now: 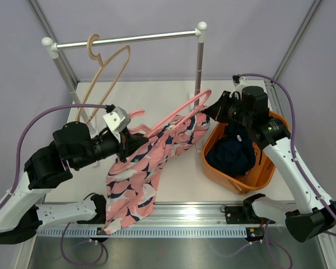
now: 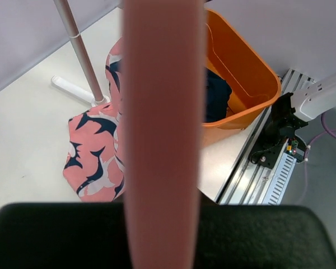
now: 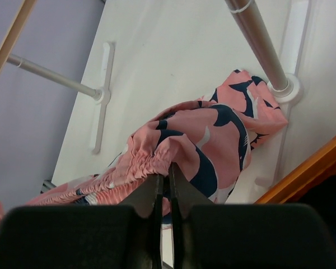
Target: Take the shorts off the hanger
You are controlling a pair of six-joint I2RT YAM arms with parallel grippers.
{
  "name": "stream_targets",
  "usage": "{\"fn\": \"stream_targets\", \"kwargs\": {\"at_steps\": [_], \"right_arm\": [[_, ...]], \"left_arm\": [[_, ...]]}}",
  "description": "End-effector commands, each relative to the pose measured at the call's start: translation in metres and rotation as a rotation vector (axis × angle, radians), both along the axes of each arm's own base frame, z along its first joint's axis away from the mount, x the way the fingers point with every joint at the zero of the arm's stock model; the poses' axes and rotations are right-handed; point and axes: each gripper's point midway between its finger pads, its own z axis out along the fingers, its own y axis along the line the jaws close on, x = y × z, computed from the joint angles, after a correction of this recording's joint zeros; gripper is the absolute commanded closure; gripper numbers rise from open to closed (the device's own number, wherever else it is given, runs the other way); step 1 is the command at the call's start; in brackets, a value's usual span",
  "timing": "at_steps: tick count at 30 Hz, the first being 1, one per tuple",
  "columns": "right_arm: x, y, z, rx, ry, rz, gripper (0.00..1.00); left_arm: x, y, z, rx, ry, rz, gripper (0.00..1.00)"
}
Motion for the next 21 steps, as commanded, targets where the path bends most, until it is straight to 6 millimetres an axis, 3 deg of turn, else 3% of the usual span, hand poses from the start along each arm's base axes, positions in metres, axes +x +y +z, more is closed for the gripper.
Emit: {"fn": "stream_targets", "kwargs": {"at_steps": [1, 6, 7, 8, 11, 12, 14, 15, 17, 18, 19, 21], "right_arm": [[0.044, -0.108, -0.032, -0.262, 0.001, -0.426, 1.00], [0.024, -0.076, -0.031, -0.127, -0.010, -0.291, 1.00], [0.016, -0.071, -0.022, -0.108, -0.036, -0.278, 1.00], [0.004, -0.047, -0.018, -0.091, -0.049, -0.207, 1.00], [-0.024, -0.007, -0.005, -0.077, -0.089, -0.116, 1.00], [-0.044, 0.024, 0.001, -0.059, -0.103, -0.030, 1.00], [-0.062, 0.053, 0.005, -0.040, -0.118, 0.047, 1.00], [-0.080, 0.075, 0.009, -0.038, -0.127, 0.106, 1.00], [-0.092, 0.097, 0.001, -0.075, -0.122, 0.156, 1.00], [-0.095, 0.104, 0.007, -0.083, -0.137, 0.159, 1.00], [-0.107, 0.122, -0.002, -0.111, -0.131, 0.211, 1.00], [-0.110, 0.130, -0.001, -0.139, -0.137, 0.221, 1.00]], "left_arm": [[-0.038, 0.037, 0.040, -0.133, -0.074, -0.078, 1.00], [-0.018, 0.032, 0.044, -0.185, -0.092, 0.008, 1.00], [-0.013, 0.028, 0.052, -0.228, -0.109, 0.028, 1.00], [-0.008, 0.026, 0.052, -0.250, -0.107, 0.046, 1.00], [0.007, 0.004, 0.044, -0.283, -0.091, 0.070, 1.00], [0.014, 0.000, 0.042, -0.280, -0.086, 0.097, 1.00], [0.030, -0.012, 0.039, -0.273, -0.061, 0.143, 1.00], [0.039, -0.013, 0.039, -0.276, -0.061, 0.188, 1.00], [0.049, -0.022, 0.044, -0.295, -0.063, 0.217, 1.00], [0.053, -0.023, 0.046, -0.301, -0.064, 0.234, 1.00], [0.057, -0.024, 0.054, -0.325, -0.075, 0.250, 1.00], [0.066, -0.030, 0.056, -0.317, -0.071, 0.276, 1.00]]}}
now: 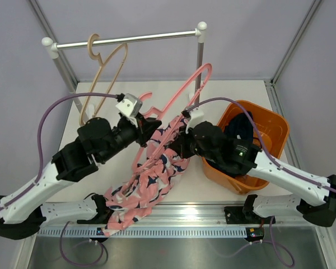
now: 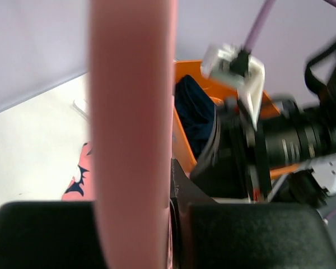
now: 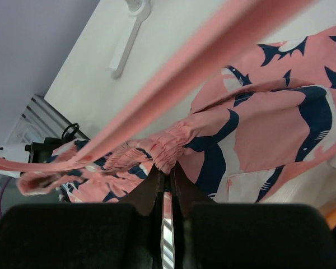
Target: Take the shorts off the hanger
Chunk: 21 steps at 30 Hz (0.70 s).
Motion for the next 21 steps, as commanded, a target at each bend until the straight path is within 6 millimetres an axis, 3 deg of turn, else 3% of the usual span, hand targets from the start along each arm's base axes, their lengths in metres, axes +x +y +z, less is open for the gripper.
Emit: {"fn": "stream_targets", "kwargs": {"at_steps": [1, 2, 5, 8, 9, 11, 12, 14, 17, 18, 19, 21], "right_arm": [[0.008, 0.011, 0.022, -0.008, -0.084, -0.068, 1.00], [0.010, 0.008, 0.023, -0.016, -0.089, -0.082, 1.00], [0.016, -0.014, 0.042, -0.022, -0.143, -0.158, 1.00], [0.026, -0.051, 0.082, -0.038, -0.247, -0.272, 1.00], [0.033, -0.072, 0.109, -0.024, -0.300, -0.364, 1.00], [0.036, -0.107, 0.141, -0.038, -0.383, -0.458, 1.00], [0.035, -0.142, 0.174, -0.001, -0.436, -0.576, 1.00], [0.032, -0.187, 0.217, 0.023, -0.536, -0.707, 1.00], [0.005, -0.281, 0.283, 0.197, -0.645, -0.933, 1.00], [-0.004, -0.299, 0.295, 0.271, -0.668, -0.945, 1.00], [-0.020, -0.331, 0.307, 0.374, -0.685, -0.965, 1.00], [-0.037, -0.360, 0.327, 0.505, -0.729, -0.970, 1.00]], "left_arm": [[0.021, 0.002, 0.049, -0.146, -0.049, 0.123, 1.00], [0.024, 0.008, 0.058, -0.157, -0.046, 0.157, 1.00], [0.038, 0.018, 0.049, -0.102, -0.021, 0.261, 1.00], [0.042, 0.036, 0.044, -0.074, -0.015, 0.339, 1.00], [0.044, 0.043, 0.042, -0.067, -0.015, 0.376, 1.00], [0.041, 0.058, 0.042, -0.058, -0.019, 0.407, 1.00], [0.038, 0.070, 0.041, -0.057, -0.020, 0.433, 1.00], [0.035, 0.080, 0.040, -0.056, -0.023, 0.448, 1.00], [0.030, 0.095, 0.035, -0.049, -0.018, 0.470, 1.00], [0.029, 0.098, 0.032, -0.046, -0.016, 0.474, 1.00], [0.028, 0.100, 0.029, -0.039, -0.012, 0.473, 1.00], [0.026, 0.103, 0.025, -0.038, -0.005, 0.472, 1.00]]}}
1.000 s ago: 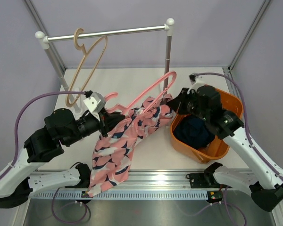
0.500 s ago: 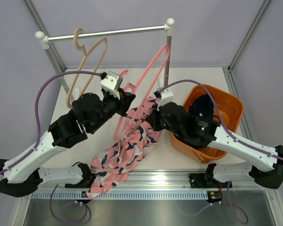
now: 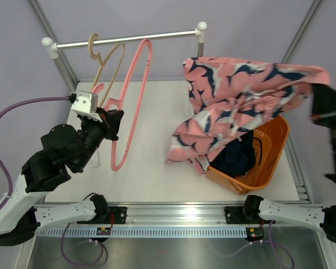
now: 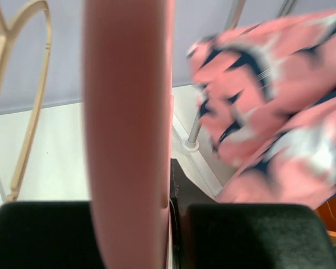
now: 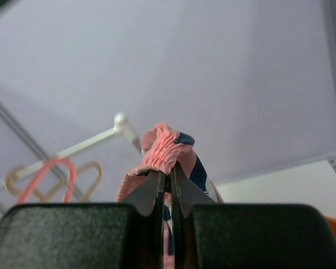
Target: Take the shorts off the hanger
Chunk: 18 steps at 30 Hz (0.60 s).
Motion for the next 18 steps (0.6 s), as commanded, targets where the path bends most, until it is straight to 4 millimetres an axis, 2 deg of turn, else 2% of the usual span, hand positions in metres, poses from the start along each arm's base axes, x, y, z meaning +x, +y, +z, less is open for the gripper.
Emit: {"fn": "stream_targets", "kwargs": {"at_steps": [1, 5, 9, 13, 18], "right_arm": [[-0.039, -0.106, 0.047, 0.259, -0.139, -0.135, 1.00], [-0.040, -0.116, 0.047, 0.211, -0.117, -0.193, 1.00], [-0.030, -0.102, 0.031, 0.167, -0.085, -0.223, 1.00], [-0.015, -0.072, 0.014, 0.069, -0.018, -0.225, 1.00], [0.009, -0.015, -0.014, -0.068, 0.056, -0.171, 1.00]], "left_arm": [[0.001, 0.010, -0.005, -0.011, 0.008, 0.048, 1.00], [0.001, 0.007, -0.011, 0.000, 0.018, 0.039, 1.00], [0.001, 0.002, -0.014, 0.009, 0.024, 0.024, 1.00], [0.001, 0.002, -0.016, 0.017, 0.029, 0.020, 1.00], [0.000, 0.002, -0.016, 0.020, 0.031, 0.013, 1.00]]}}
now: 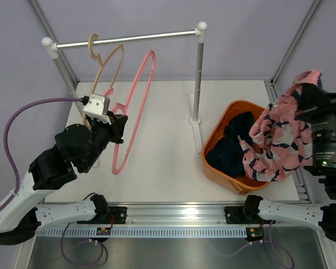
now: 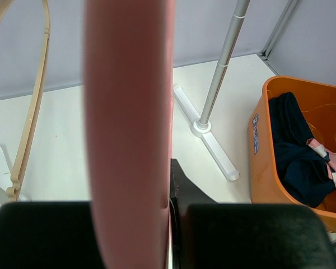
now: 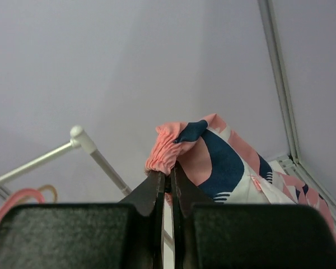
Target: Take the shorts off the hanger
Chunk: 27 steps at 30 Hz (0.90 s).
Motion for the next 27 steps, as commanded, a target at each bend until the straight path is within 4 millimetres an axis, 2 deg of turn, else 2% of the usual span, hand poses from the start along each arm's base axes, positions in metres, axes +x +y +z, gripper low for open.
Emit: {"fn": "stream_targets", "kwargs": {"at_steps": [1, 2, 5, 8, 9, 10, 11, 12, 13, 15, 16, 18, 19, 21, 22, 23, 24, 25, 26, 27], "right_arm": [[0.018, 0.042, -0.024, -0.085, 0.081, 0.039, 1.00], [0.025, 0.058, -0.027, -0.119, 0.099, 0.048, 1.00], [0.037, 0.082, -0.035, -0.160, 0.134, 0.058, 1.00], [0.050, 0.083, -0.041, -0.146, 0.157, 0.073, 1.00], [0.062, 0.070, -0.056, -0.162, 0.211, 0.018, 1.00], [0.069, 0.070, -0.061, -0.103, 0.220, 0.032, 1.00], [0.080, 0.080, -0.075, -0.118, 0.253, 0.072, 1.00], [0.086, 0.078, -0.090, -0.121, 0.295, 0.060, 1.00], [0.099, 0.074, -0.116, -0.105, 0.354, 0.036, 1.00], [0.107, 0.070, -0.146, -0.039, 0.406, 0.028, 1.00], [0.116, 0.066, -0.188, -0.038, 0.484, 0.026, 1.00], [0.115, 0.059, -0.213, 0.057, 0.483, 0.031, 1.00], [0.119, 0.054, -0.259, 0.074, 0.567, 0.030, 1.00], [0.123, 0.059, -0.293, 0.152, 0.595, 0.066, 1.00], [0.121, 0.062, -0.340, 0.167, 0.686, 0.076, 1.00], [0.121, 0.059, -0.365, 0.189, 0.727, 0.058, 1.00], [0.124, 0.061, -0.377, 0.258, 0.722, 0.053, 1.00], [0.116, 0.064, -0.416, 0.281, 0.791, 0.062, 1.00], [0.115, 0.065, -0.430, 0.311, 0.801, 0.069, 1.00], [0.118, 0.069, -0.433, 0.361, 0.773, 0.082, 0.99]], "left_arm": [[-0.001, 0.000, 0.011, -0.050, -0.017, 0.000, 1.00], [-0.001, 0.001, 0.011, -0.049, -0.017, 0.000, 1.00], [-0.001, 0.000, 0.010, -0.042, -0.009, 0.001, 1.00], [-0.002, 0.001, 0.008, -0.036, 0.000, 0.003, 1.00], [-0.002, 0.002, 0.007, -0.033, 0.003, 0.005, 1.00], [-0.002, 0.002, 0.008, -0.037, 0.004, 0.005, 1.00], [-0.002, 0.002, 0.007, -0.032, 0.007, 0.005, 1.00], [-0.002, 0.002, 0.007, -0.034, 0.009, 0.004, 1.00], [-0.003, 0.002, 0.007, -0.034, 0.009, 0.002, 1.00], [-0.003, 0.000, 0.004, -0.025, 0.016, -0.004, 1.00], [-0.003, 0.001, 0.003, -0.018, 0.020, -0.002, 1.00], [-0.003, 0.001, 0.001, -0.009, 0.024, -0.004, 1.00], [-0.003, 0.001, -0.001, -0.004, 0.028, -0.003, 1.00], [-0.002, -0.001, -0.003, 0.010, 0.031, -0.007, 1.00], [-0.002, -0.002, -0.003, 0.014, 0.033, -0.009, 1.00], [-0.002, -0.003, -0.004, 0.020, 0.035, -0.012, 1.00], [-0.001, -0.005, -0.004, 0.023, 0.036, -0.015, 1.00], [-0.001, -0.006, -0.004, 0.025, 0.038, -0.019, 1.00], [-0.001, -0.007, -0.004, 0.029, 0.040, -0.023, 1.00], [-0.001, -0.007, -0.002, 0.027, 0.038, -0.023, 1.00]]}}
